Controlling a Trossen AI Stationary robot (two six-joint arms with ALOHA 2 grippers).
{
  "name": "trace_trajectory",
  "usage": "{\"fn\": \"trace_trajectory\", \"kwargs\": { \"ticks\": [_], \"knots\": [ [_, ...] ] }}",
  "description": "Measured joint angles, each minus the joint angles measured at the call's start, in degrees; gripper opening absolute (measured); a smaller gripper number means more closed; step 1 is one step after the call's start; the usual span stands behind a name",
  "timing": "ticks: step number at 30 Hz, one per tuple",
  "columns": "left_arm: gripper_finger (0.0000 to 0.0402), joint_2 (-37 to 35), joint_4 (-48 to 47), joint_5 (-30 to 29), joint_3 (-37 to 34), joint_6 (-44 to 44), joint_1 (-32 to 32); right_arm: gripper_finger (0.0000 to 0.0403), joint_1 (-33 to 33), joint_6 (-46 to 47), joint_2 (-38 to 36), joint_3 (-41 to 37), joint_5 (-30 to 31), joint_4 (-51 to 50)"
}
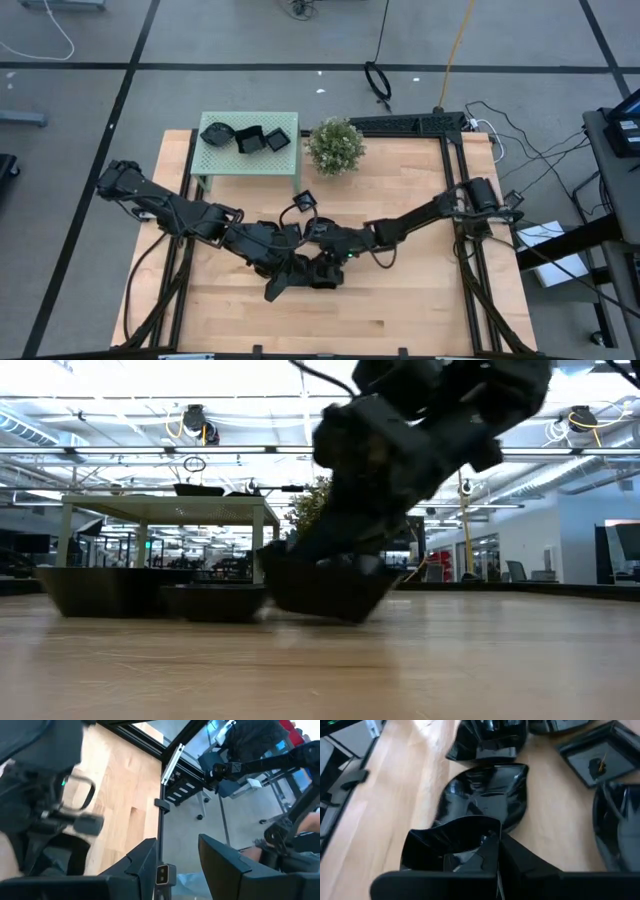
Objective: Pick & Place Mini shaped plates
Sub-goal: Move the distorted square plate on the center of the table, then stack the leaf shape plate on top of the leaf shape plate on the shelf
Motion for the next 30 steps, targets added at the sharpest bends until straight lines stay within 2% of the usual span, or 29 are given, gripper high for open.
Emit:
{"fn": "trace_trajectory", "kwargs": {
  "ticks": [6,13,16,20,23,26,30],
  "knots": [
    [0.0147,0.0,0.0,-0.11,0.0,-1.34,0.25,0.0,-1.05,0.14,4.22,4.66,-0.19,-0.07],
    [0.0147,0.0,-0.02,-0.07,0.0,-1.97,0.03,0.0004,-0.96,0.17,1.36,4.27,-0.18,-4.64],
    [0.0147,0.0,-0.02,-0.07,0.0,-1.97,0.03,0.0023,-0.94,0.21,0.98,4.27,-0.18,-6.92],
    [0.0147,0.0,-0.02,-0.07,0.0,-1.99,0.03,0.0069,-0.94,0.39,0.98,4.24,-0.3,-7.87],
    [0.0147,0.0,-0.02,-0.07,0.0,-1.99,0.03,0.0107,-0.96,0.62,0.33,4.24,-4.41,-8.73],
    [0.0147,0.0,-0.02,-0.05,0.0,-1.91,0.03,0.0135,-1.72,0.64,-2.31,4.25,-11.83,-12.21],
    [0.0147,0.0,-0.04,-0.03,0.0,-0.1,0.15,0.0155,-3.36,0.43,-8.37,4.18,-20.64,-21.93]
  ]
}}
